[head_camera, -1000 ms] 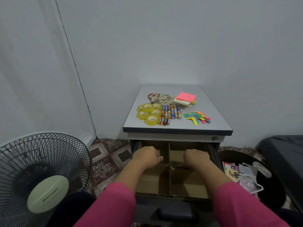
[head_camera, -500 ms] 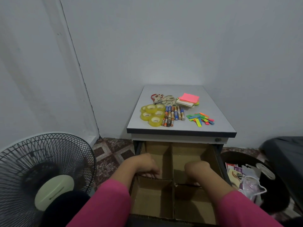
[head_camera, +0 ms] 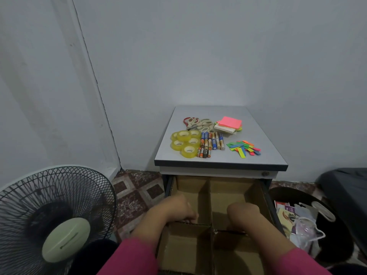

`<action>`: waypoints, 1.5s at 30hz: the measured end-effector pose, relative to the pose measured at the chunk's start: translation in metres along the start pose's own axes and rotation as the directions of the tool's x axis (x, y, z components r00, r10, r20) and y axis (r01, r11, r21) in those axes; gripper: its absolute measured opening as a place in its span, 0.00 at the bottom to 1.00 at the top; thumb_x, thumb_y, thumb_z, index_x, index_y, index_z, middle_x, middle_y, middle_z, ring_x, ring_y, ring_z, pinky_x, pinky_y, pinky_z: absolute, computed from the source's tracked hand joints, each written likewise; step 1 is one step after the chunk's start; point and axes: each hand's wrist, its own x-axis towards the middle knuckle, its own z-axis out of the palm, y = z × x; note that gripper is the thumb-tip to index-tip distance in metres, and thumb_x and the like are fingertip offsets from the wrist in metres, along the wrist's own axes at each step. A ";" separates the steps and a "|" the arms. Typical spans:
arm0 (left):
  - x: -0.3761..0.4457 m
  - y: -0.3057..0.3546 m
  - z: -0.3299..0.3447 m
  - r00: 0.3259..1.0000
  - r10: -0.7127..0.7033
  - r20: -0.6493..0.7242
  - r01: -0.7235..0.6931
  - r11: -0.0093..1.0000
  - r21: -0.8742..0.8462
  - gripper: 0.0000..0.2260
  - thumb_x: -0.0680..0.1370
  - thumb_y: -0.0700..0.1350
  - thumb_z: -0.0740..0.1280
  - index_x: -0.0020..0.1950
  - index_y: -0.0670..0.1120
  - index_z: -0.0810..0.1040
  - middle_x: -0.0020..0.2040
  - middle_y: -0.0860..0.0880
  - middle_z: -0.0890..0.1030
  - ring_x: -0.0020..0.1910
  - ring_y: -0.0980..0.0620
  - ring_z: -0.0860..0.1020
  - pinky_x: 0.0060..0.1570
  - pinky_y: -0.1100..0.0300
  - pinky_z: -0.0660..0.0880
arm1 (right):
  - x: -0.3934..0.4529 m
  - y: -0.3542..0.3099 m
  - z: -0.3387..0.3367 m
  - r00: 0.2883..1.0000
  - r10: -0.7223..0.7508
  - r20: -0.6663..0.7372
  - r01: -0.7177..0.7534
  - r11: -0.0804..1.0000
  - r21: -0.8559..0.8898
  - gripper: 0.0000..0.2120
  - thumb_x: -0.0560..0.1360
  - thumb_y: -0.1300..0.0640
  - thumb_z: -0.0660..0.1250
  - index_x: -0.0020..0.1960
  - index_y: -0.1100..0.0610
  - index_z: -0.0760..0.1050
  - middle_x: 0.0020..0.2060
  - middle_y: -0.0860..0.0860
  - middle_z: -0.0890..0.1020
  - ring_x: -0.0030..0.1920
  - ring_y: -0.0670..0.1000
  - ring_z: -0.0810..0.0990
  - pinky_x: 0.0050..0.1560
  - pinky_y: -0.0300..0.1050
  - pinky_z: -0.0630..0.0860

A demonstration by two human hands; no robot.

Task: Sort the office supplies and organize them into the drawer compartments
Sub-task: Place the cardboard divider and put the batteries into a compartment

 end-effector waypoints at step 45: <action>0.026 0.059 -0.018 0.487 0.476 -0.732 -0.066 0.856 0.513 0.18 0.76 0.41 0.65 0.67 0.45 0.74 0.61 0.48 0.77 0.60 0.49 0.71 0.57 0.55 0.71 | 0.050 0.038 -0.048 0.190 -0.032 -0.981 0.374 0.926 0.042 0.11 0.69 0.60 0.75 0.52 0.60 0.83 0.45 0.55 0.85 0.45 0.55 0.83 0.45 0.50 0.79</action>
